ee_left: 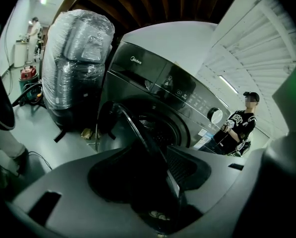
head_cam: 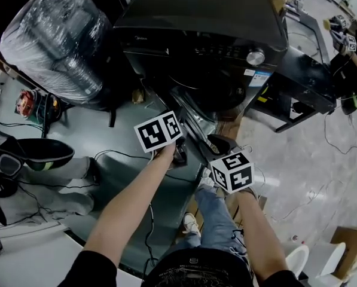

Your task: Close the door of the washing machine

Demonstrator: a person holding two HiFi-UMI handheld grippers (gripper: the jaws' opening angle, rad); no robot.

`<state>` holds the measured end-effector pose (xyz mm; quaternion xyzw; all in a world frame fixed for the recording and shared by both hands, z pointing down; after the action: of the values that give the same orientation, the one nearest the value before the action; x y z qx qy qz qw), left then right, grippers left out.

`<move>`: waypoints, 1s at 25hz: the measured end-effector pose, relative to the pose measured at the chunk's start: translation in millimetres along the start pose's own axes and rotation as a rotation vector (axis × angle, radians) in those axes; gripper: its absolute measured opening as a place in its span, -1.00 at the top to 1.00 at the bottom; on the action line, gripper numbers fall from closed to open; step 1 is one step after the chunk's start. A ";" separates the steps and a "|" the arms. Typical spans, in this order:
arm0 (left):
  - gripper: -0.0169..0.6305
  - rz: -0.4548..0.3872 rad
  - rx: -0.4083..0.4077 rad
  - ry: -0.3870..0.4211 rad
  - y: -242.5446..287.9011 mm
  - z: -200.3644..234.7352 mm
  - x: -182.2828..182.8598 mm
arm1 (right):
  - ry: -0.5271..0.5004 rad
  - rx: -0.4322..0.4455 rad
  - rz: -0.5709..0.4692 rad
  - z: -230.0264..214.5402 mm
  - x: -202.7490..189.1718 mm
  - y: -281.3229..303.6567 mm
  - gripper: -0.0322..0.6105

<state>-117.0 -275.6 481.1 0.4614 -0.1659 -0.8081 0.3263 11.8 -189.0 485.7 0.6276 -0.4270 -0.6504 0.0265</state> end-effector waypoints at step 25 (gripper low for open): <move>0.23 0.011 -0.087 -0.100 45.2 -32.9 15.2 | -0.152 -0.097 0.055 -67.3 4.2 45.4 0.47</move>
<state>-77.4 -318.0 480.1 0.4050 -0.1490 -0.8348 0.3418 44.6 -255.3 519.3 0.5623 -0.4129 -0.7152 0.0424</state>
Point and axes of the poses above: the fingertips, and each gripper's own axes: y forward along the fingers, z to its left, x out of its top, the point moved 3 cm from there along -y, backward along the fingers, and after that the axes turned 7 degrees about -x, right-handed, at the moved point
